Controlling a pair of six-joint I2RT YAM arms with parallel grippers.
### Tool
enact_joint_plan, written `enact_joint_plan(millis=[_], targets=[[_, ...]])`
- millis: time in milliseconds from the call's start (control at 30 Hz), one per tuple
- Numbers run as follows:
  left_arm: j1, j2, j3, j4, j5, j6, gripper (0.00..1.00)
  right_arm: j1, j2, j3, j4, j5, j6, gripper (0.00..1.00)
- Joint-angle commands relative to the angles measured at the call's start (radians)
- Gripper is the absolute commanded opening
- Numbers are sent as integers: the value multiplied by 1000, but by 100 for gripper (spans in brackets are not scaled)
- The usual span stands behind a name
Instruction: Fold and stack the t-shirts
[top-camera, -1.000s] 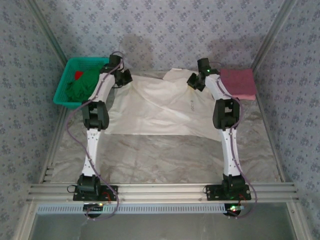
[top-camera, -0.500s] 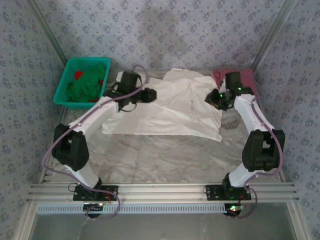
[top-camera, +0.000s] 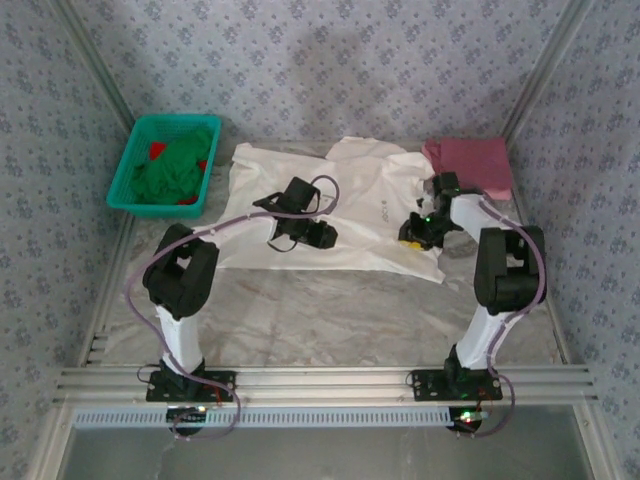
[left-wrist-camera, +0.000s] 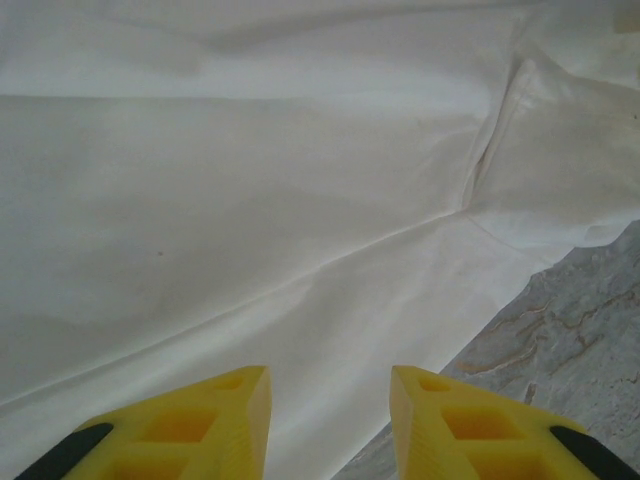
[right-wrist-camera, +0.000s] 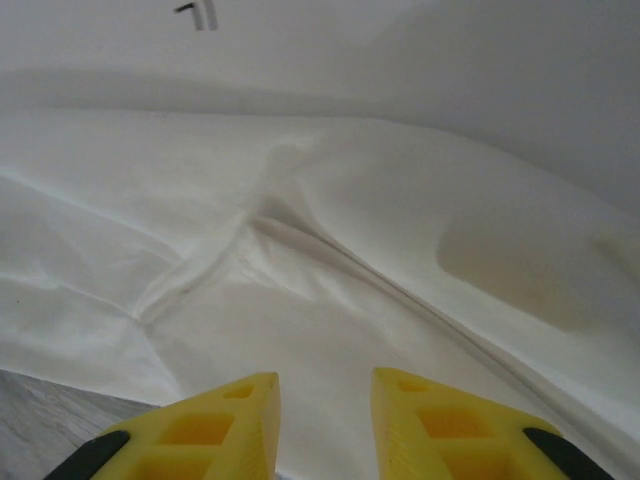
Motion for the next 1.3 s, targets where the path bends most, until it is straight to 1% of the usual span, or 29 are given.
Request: enact_joint_plan(millis=[0,200,300,367,400,500,567,667,700,867,1000,1067,1133,1200,1233,1267], targets=[[1,8,19,18,1,18,36,17,41,45,53,-31,-21,33],[3,-24,-32,15,-37,32,36,30,104,70,69,9,-24,37],[3,-32,-48,22,-41,30,36,40,139,90,68,7,-33,39],[4,-29,-51,23,-40,24,36,50,151,90,105,5,-39,39],[2,-26,-51,25,-40,21,36,54,159,96,98,3,-40,38],[2,-20,-53,28,-39,15,36,56,163,101,97,-6,-33,24],[3,-19,-53,25,-39,15,36,56,147,97,94,-3,-29,17],[2,-18,-53,19,-45,17,36,56,108,94,77,10,-29,2],[4,-18,-53,18,-47,20,36,56,92,91,77,13,-31,0],[4,-18,-50,15,-53,19,36,64,4,80,14,45,-19,0],[13,-59,-75,12,-94,-19,35,90,-87,52,-37,89,-8,0],[36,-119,-121,19,-127,-73,34,104,-142,32,-74,122,6,0],[68,-213,-204,37,-155,-129,35,115,-211,-9,-85,147,34,0],[118,-320,-295,37,-192,-197,39,132,-291,-81,-81,166,60,0],[154,-371,-336,16,-201,-228,42,148,-332,-112,-82,173,67,0],[195,-414,-369,-22,-205,-258,43,160,-376,-140,-92,192,79,0]])
